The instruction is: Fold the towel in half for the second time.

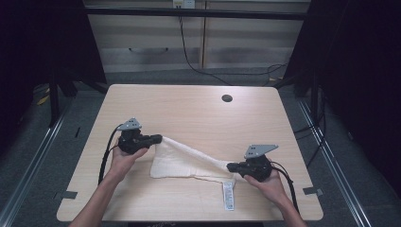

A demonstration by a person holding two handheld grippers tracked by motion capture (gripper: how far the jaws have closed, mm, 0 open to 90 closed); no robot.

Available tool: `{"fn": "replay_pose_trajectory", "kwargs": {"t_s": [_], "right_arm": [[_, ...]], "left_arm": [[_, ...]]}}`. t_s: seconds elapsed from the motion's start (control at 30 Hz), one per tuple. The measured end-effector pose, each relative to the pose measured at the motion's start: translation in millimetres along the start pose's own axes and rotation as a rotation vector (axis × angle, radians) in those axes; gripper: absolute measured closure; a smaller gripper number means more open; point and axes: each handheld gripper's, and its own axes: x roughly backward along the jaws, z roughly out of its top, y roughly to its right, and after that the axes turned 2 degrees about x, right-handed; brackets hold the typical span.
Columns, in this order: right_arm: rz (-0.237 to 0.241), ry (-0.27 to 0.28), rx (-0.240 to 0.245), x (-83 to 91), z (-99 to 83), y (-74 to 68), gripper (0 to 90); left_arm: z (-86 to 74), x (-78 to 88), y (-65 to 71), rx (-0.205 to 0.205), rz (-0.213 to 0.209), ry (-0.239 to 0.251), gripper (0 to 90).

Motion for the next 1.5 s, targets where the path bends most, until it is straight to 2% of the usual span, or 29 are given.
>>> {"fn": "replay_pose_trajectory", "kwargs": {"t_s": [0.13,0.23,0.53,0.63,0.77,0.83,1.0,1.1,1.2,1.37,1.5], "right_arm": [[0.026,-0.033,0.007,-7.2,-1.7,-0.7,87.5],[0.075,-0.033,-0.021,-11.3,-5.0,-1.4,87.4],[0.097,-0.113,-0.01,-22.8,-8.9,-3.4,87.6],[0.076,-0.119,-0.029,-23.7,-8.9,0.2,87.8],[0.011,-0.124,-0.056,-22.1,-7.9,14.1,88.0],[-0.007,-0.121,-0.075,-21.7,-7.8,22.2,88.0],[-0.065,-0.113,-0.112,-22.3,-5.7,38.9,88.1],[-0.087,-0.111,-0.128,-21.8,-5.3,46.2,88.1],[-0.1,-0.105,-0.134,-19.7,-7.3,49.2,88.0],[-0.104,-0.11,-0.133,-18.8,-8.7,46.9,88.0],[-0.109,-0.108,-0.152,-19.0,-9.2,45.5,88.1]], "left_arm": [[-0.5,-0.3,1.2,-0.004,0.005,-0.003,86.4],[-1.6,-0.6,1.4,-0.002,0.0,-0.008,86.4],[-2.2,-2.5,3.2,-0.005,-0.004,-0.016,86.5],[1.6,-3.8,4.5,-0.01,-0.007,-0.011,86.4],[9.3,-7.2,9.0,-0.019,-0.015,0.007,86.4],[13.7,-11.3,11.6,-0.02,-0.019,0.015,86.4],[29.9,-23.4,17.6,-0.06,-0.013,0.01,86.4],[36.3,-23.3,21.3,-0.089,-0.031,0.018,86.3],[28.9,-19.7,29.4,-0.13,-0.056,-0.005,86.3],[10.4,-10.7,34.9,-0.149,-0.071,-0.032,86.2],[0.4,-6.1,40.1,-0.168,-0.084,-0.058,85.9]]}}
